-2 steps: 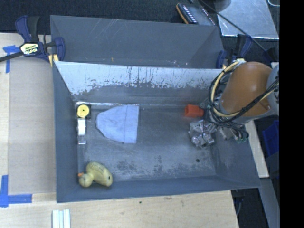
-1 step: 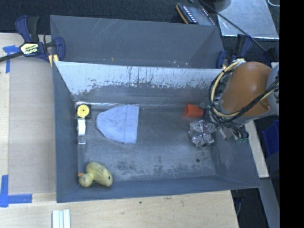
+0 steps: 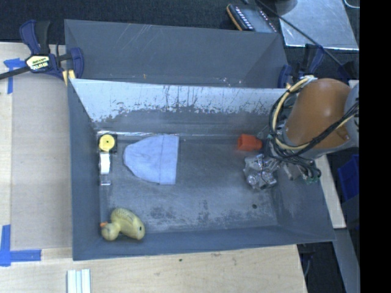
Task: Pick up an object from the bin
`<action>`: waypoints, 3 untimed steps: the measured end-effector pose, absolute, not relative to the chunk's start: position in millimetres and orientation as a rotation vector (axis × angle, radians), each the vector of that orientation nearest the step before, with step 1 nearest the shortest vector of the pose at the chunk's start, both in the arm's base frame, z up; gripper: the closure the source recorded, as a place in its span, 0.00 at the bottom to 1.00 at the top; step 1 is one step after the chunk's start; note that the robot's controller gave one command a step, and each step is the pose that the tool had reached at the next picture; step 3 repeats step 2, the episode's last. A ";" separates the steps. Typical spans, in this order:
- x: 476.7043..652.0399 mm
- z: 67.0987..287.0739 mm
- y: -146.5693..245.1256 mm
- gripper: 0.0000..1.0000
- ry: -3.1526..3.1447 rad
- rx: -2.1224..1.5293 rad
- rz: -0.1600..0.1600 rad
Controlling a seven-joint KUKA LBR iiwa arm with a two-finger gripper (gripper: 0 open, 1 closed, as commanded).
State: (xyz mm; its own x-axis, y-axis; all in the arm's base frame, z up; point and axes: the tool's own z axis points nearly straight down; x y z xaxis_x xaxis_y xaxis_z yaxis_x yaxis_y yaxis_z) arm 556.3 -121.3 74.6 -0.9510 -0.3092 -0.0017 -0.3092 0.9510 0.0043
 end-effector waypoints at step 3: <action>556.1 118.3 -122.5 1.00 3.103 -0.488 0.005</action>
Offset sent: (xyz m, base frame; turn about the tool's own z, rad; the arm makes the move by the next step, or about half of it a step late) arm -0.0002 -0.0001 0.0875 0.0000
